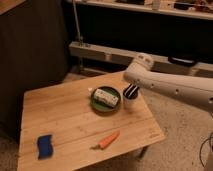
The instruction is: Pick up the ceramic bowl
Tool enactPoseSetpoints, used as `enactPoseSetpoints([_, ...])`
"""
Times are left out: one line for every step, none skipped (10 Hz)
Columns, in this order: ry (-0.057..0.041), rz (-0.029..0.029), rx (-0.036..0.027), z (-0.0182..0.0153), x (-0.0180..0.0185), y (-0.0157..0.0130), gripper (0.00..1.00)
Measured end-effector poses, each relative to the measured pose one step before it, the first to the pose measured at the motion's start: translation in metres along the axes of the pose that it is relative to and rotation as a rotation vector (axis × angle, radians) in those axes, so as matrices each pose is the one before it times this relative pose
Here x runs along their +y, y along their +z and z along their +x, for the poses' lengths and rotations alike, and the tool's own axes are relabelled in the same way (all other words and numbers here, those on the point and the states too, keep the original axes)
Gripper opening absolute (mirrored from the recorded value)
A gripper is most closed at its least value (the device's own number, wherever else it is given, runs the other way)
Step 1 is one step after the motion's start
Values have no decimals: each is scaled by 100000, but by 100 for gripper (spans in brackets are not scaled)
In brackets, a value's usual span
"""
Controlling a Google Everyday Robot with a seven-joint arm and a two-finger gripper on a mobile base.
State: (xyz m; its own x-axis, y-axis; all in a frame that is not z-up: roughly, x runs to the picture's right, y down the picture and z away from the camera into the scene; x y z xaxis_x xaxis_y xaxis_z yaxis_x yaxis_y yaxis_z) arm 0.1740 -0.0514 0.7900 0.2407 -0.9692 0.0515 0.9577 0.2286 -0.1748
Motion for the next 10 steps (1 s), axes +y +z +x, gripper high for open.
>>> enactPoseSetpoints([-3931,3926,457,717,-427,-144,80])
enactPoseSetpoints([-6904,6160,-933,1434,-645,-157,80])
enactPoseSetpoints([-6948,6633,-2346,2021,-533,-311,80])
enactPoseSetpoints([-6872,5842,-3342,2241,-731,-841,80])
enactPoseSetpoints([-7039,3608,-3547,2228,-532,-1278,80])
enactPoseSetpoints([-6534,3468,-3104,1530,-580,-1042,80])
enactPoseSetpoints([-8207,6174,-2563,1723,-1155,-1560,80])
enactPoseSetpoints([-8901,5852,-1679,1394,-700,-1625,80])
enactPoseSetpoints([-6471,4492,-295,947,-668,-1196,80])
enactPoseSetpoints([-5402,3544,-30,754,-678,-822,80])
